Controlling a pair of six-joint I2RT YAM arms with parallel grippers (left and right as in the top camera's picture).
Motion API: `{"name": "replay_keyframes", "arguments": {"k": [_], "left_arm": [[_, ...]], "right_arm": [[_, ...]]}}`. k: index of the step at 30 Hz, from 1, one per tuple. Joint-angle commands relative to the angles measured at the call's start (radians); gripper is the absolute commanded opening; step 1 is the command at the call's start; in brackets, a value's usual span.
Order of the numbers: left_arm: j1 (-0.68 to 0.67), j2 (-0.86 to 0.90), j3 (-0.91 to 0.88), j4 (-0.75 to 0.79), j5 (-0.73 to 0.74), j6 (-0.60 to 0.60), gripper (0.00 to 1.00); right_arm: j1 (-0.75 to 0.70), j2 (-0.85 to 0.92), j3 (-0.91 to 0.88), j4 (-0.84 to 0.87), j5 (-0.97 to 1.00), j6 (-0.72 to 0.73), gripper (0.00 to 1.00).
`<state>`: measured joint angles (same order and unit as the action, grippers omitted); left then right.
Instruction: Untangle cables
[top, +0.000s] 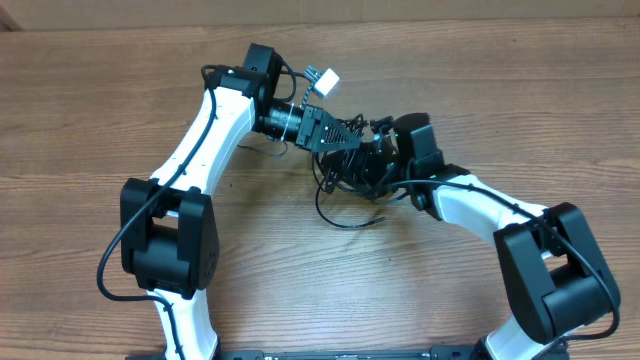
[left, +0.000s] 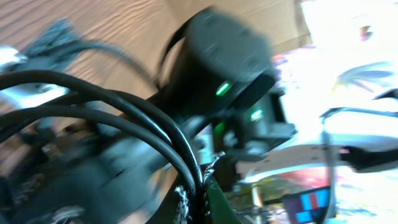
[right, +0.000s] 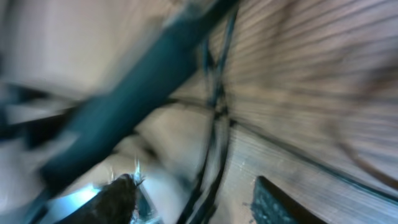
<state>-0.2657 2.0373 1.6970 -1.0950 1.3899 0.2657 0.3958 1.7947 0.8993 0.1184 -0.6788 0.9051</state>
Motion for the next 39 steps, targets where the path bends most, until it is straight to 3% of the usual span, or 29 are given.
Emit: {"name": "replay_keyframes", "arguments": {"k": [1, 4, 10, 17, 24, 26, 30, 35, 37, 39], "left_arm": [[0.011, -0.023, 0.022, 0.004, 0.191, 0.026, 0.04], [0.026, -0.024, 0.022, -0.026, 0.177, 0.026, 0.04], [0.141, -0.024, 0.022, -0.119, -0.074, 0.027, 0.04], [0.352, -0.024, 0.022, -0.156, -0.211, 0.026, 0.04], [0.471, -0.024, 0.022, -0.149, -0.449, -0.072, 0.04], [0.484, -0.024, 0.022, -0.122, -0.579, -0.154, 0.04], [0.480, -0.024, 0.022, -0.099, -0.692, -0.237, 0.04], [0.406, -0.024, 0.020, -0.098, -0.691, -0.199, 0.04], [0.356, -0.023, 0.021, -0.097, -0.691, -0.168, 0.17], [0.285, -0.023, 0.020, -0.091, -0.692, -0.134, 0.52]], "right_arm": [[0.035, 0.007, -0.002, -0.027, 0.265, 0.045, 0.49], [0.002, 0.007, -0.002, -0.124, 0.341, 0.045, 0.20], [-0.219, 0.006, -0.002, -0.282, 0.143, -0.002, 0.08], [-0.467, 0.006, -0.001, -0.495, 0.121, -0.175, 0.04], [-0.516, 0.006, 0.050, -0.730, 0.487, -0.250, 0.04], [-0.516, 0.006, 0.105, -0.831, 0.603, -0.256, 0.04], [-0.516, 0.006, 0.217, -0.984, 0.717, -0.267, 0.04], [-0.491, 0.006, 0.304, -1.024, 0.609, -0.361, 0.04], [-0.479, 0.006, 0.302, -1.018, 0.562, -0.361, 0.04], [-0.465, 0.006, 0.300, -1.014, 0.522, -0.361, 0.04]]}}
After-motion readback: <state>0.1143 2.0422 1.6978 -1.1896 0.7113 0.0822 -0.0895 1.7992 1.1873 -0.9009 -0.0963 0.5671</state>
